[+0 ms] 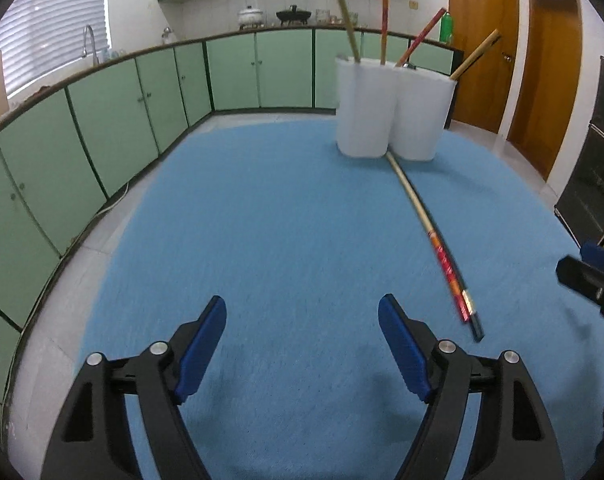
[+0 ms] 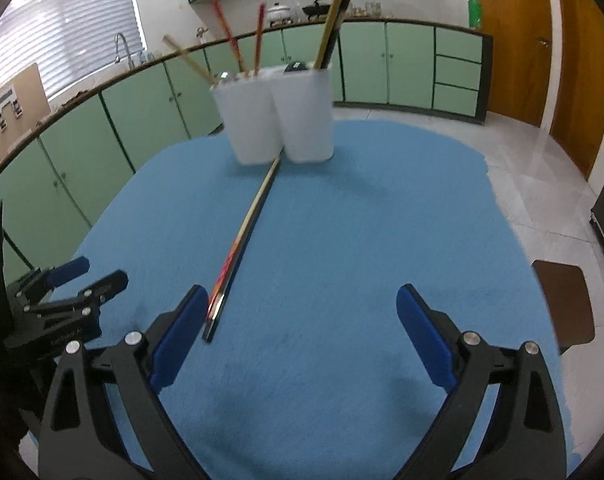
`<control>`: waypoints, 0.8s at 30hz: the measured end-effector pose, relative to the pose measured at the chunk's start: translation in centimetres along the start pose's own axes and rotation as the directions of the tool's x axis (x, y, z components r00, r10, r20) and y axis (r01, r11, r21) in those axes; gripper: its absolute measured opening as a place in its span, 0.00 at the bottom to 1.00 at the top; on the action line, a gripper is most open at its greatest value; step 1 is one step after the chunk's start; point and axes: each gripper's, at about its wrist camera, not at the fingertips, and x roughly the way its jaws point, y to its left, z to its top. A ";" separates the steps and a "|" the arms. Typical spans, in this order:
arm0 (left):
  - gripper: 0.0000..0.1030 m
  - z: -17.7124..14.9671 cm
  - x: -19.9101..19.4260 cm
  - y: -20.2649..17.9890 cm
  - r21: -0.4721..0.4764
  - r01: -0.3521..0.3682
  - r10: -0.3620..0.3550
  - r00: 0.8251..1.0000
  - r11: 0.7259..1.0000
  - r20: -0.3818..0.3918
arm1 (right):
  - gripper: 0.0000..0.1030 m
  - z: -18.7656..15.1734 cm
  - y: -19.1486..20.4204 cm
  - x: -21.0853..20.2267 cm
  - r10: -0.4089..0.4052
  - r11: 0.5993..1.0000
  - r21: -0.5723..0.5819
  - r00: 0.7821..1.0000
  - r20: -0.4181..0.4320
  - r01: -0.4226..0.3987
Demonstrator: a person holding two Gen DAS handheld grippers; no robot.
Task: Organize utensils
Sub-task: 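Move both open tools back toward the remaining chopsticks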
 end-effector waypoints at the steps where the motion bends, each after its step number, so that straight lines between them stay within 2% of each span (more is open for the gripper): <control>1: 0.75 -0.2 0.1 0.1 0.001 -0.005 0.005 1.000 1.000 -0.006 | 0.89 -0.4 0.2 0.2 0.000 1.000 -0.005 1.000 -0.008 0.000; 4: 0.76 -0.4 0.3 0.2 0.004 -0.023 0.023 1.000 1.000 -0.019 | 0.89 -0.9 1.1 0.7 0.000 1.000 -0.015 1.000 -0.029 0.000; 7: 0.76 -0.9 0.7 0.4 -0.003 -0.029 0.029 0.999 1.000 -0.032 | 0.75 -1.3 2.0 1.1 0.005 1.000 -0.029 0.999 -0.044 -0.006; 13: 0.76 -0.8 1.0 1.0 -0.032 -0.022 0.020 0.999 0.999 -0.046 | 0.60 -2.0 4.1 1.4 0.038 0.998 -0.046 0.997 -0.063 -0.041; 22: 0.77 -0.8 1.2 1.5 -0.027 -0.037 0.035 0.998 0.999 -0.051 | 0.34 -2.4 5.3 3.1 0.036 0.999 -0.034 0.994 -0.106 -0.040; 24: 0.77 -0.8 1.3 1.7 -0.039 -0.037 0.035 0.998 0.999 -0.056 | 0.31 -2.4 5.6 3.4 0.026 0.999 -0.037 0.993 -0.112 -0.030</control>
